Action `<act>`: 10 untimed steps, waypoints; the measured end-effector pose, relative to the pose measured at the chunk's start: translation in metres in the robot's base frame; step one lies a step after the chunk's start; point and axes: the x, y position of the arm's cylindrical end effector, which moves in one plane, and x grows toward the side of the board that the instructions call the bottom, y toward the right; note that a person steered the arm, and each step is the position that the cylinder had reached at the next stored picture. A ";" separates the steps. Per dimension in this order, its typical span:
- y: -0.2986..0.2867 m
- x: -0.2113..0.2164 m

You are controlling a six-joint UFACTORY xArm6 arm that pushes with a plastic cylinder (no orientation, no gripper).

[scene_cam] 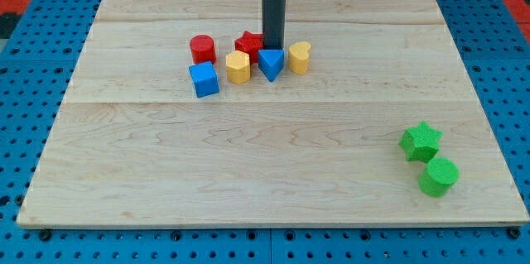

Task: Nudge the group of blocks left a bit

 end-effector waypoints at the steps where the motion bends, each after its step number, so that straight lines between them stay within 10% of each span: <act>1: -0.003 -0.011; 3: 0.091 0.002; 7: 0.036 0.082; 10: 0.042 -0.002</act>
